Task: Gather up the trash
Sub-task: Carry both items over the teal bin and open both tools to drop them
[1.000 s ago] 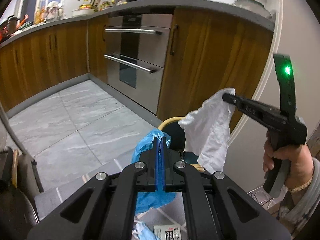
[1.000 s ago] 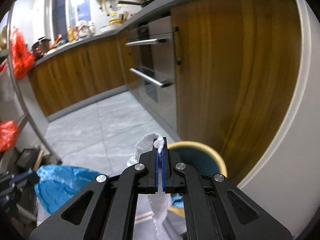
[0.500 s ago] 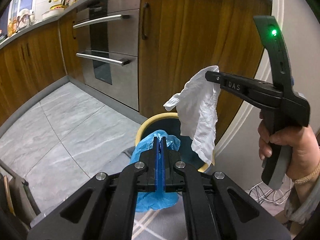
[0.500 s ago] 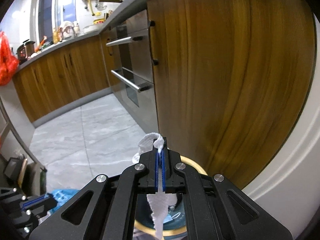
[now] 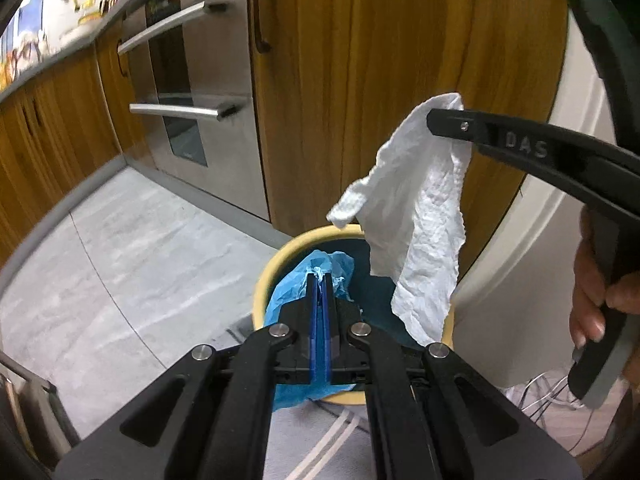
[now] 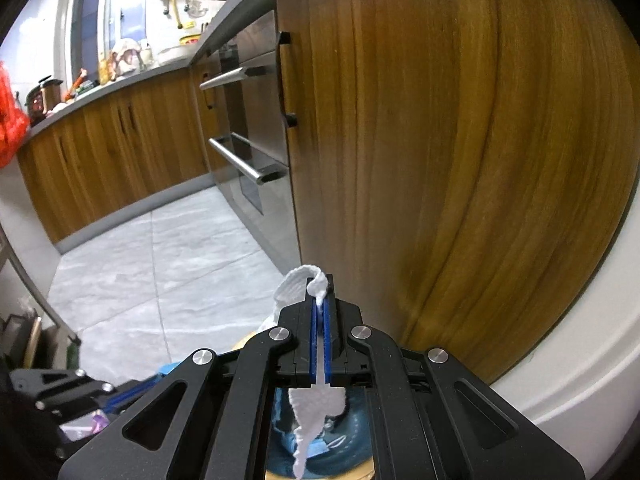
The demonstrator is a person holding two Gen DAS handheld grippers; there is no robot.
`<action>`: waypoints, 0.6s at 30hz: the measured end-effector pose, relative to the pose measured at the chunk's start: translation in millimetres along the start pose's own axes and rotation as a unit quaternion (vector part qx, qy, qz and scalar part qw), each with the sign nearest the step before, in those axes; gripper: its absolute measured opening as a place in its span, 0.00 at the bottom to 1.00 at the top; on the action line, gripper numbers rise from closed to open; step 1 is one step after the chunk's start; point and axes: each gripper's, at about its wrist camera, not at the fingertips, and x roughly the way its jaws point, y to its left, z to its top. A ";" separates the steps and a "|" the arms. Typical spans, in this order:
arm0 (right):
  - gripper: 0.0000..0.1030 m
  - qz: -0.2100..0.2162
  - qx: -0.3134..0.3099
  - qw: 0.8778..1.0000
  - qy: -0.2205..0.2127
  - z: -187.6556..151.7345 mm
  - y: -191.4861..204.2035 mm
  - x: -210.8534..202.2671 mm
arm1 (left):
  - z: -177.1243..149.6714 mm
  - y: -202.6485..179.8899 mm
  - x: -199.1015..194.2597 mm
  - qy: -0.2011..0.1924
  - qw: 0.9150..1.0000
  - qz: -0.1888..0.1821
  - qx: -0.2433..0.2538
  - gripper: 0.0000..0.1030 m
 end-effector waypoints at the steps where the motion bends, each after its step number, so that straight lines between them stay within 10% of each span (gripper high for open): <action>1: 0.04 -0.001 -0.002 1.000 0.005 -2.5 0.6 2.4 | -2.7 0.5 6.4 0.006 1.000 -0.003 -0.009 0.02; 10: 0.04 -0.005 -0.008 0.998 0.055 -14.4 0.9 28.0 | -14.4 5.4 30.8 0.020 1.000 0.006 -0.020 0.04; 14: 0.04 -0.006 -0.008 0.998 0.067 -16.9 0.3 33.6 | -16.5 10.3 25.9 0.010 0.999 0.026 -0.015 0.38; 18: 0.07 -0.006 -0.002 0.998 0.069 -15.7 0.0 35.2 | -19.4 18.3 21.3 0.009 0.999 0.032 -0.016 0.38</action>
